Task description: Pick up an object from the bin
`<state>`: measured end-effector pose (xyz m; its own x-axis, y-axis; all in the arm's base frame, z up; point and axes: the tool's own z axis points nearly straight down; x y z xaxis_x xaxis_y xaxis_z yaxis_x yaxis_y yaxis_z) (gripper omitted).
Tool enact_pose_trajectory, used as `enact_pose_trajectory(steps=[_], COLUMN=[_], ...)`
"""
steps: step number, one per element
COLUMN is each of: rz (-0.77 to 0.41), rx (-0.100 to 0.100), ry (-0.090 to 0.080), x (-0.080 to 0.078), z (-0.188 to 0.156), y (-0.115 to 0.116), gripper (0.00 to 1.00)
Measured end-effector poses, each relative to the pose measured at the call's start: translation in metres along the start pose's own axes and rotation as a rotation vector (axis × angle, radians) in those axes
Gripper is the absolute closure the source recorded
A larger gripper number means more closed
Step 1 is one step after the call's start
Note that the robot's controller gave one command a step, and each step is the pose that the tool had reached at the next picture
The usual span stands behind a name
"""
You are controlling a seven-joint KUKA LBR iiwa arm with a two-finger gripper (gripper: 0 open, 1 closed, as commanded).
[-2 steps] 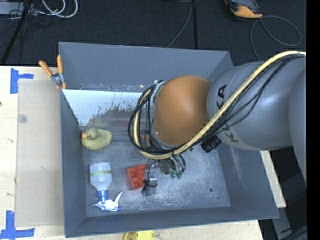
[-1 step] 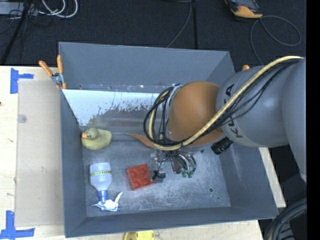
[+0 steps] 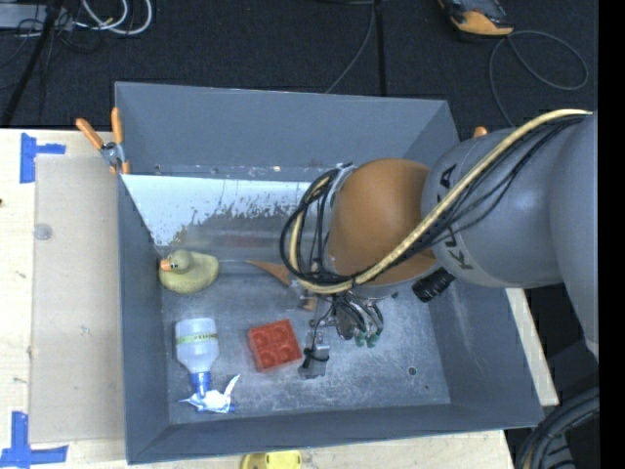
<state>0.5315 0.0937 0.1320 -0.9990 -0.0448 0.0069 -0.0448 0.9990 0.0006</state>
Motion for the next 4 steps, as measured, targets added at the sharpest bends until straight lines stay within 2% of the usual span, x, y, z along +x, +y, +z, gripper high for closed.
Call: enact_pose_trajectory(steps=[1,2,3,4], rz=[0.000,0.065,0.067,0.077], rx=[0.000,0.000,0.000,0.000], ry=[0.000,0.004,0.004,0.005], x=[0.000,-0.006,-0.006,0.002], z=[0.000,0.063,0.063,-0.030], y=[0.000,0.039,0.039,0.026], gripper=[0.00,1.00,1.00,1.00])
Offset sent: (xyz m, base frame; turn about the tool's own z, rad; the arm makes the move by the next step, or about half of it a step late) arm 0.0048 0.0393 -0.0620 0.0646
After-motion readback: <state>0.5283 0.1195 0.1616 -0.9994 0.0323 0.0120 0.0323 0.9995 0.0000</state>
